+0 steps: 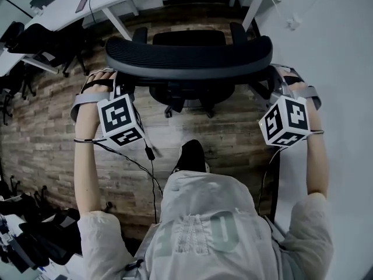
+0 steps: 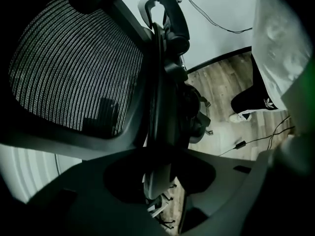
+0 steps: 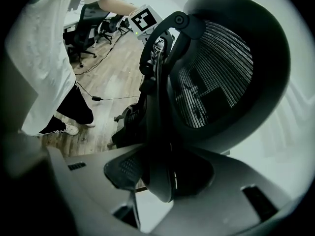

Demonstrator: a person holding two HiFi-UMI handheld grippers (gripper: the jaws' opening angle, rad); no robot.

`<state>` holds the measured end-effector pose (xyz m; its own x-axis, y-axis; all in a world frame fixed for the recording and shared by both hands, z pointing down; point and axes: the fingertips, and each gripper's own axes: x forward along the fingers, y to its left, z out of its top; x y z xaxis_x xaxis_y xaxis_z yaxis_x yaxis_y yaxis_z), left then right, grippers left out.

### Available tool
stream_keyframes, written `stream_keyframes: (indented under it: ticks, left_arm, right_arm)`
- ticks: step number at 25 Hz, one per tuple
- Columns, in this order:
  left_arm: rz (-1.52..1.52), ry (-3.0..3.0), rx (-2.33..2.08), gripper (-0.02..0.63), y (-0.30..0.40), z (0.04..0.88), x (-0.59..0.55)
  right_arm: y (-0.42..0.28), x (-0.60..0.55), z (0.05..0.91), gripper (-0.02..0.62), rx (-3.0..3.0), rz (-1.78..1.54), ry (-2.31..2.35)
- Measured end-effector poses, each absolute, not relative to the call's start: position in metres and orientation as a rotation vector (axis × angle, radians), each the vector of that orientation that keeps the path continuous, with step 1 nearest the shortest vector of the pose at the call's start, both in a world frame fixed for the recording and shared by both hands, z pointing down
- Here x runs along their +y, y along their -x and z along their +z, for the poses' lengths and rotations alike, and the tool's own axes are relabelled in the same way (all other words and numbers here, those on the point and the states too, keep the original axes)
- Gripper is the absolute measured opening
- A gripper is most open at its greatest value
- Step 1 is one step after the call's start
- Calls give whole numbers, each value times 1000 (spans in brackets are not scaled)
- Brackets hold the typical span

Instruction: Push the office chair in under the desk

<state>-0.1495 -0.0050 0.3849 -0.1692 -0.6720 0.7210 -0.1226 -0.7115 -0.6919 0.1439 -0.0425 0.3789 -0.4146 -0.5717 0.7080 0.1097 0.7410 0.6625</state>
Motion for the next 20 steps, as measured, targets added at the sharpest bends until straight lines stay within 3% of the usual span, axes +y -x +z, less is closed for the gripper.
stream_keyframes:
  ticks: [12, 20]
  left_arm:
    - [-1927, 1694, 876, 169, 188, 391, -108]
    - [-1860, 1699, 828, 164, 176, 391, -162]
  right_arm:
    - [-108, -124, 386, 153, -1830, -711, -397]
    - [-119, -189, 389, 158, -1797, -641, -497]
